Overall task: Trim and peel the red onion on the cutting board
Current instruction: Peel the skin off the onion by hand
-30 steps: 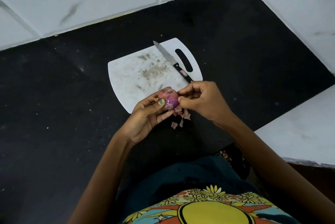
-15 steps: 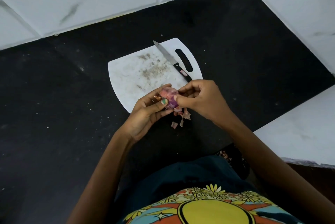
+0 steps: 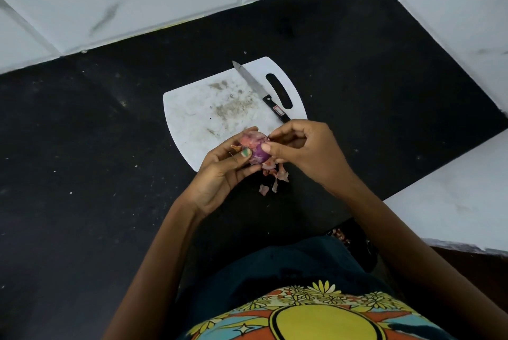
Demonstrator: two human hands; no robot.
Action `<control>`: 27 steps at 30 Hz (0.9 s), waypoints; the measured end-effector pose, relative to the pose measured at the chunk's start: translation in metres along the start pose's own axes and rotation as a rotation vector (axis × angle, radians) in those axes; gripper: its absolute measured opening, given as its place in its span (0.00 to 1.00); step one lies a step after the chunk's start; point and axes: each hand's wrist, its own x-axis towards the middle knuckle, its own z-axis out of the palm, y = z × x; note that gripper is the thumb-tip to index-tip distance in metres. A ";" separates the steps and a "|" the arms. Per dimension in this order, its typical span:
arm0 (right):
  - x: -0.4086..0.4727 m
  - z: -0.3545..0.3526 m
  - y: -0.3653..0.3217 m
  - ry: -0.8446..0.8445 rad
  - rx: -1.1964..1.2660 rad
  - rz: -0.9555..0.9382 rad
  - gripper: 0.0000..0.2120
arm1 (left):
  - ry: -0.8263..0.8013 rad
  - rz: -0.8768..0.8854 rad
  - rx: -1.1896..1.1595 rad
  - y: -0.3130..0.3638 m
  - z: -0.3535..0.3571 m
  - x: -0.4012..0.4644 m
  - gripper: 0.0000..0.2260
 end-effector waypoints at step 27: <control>0.000 -0.003 0.002 0.122 -0.260 -0.033 0.06 | 0.029 -0.005 0.103 0.000 0.002 -0.003 0.21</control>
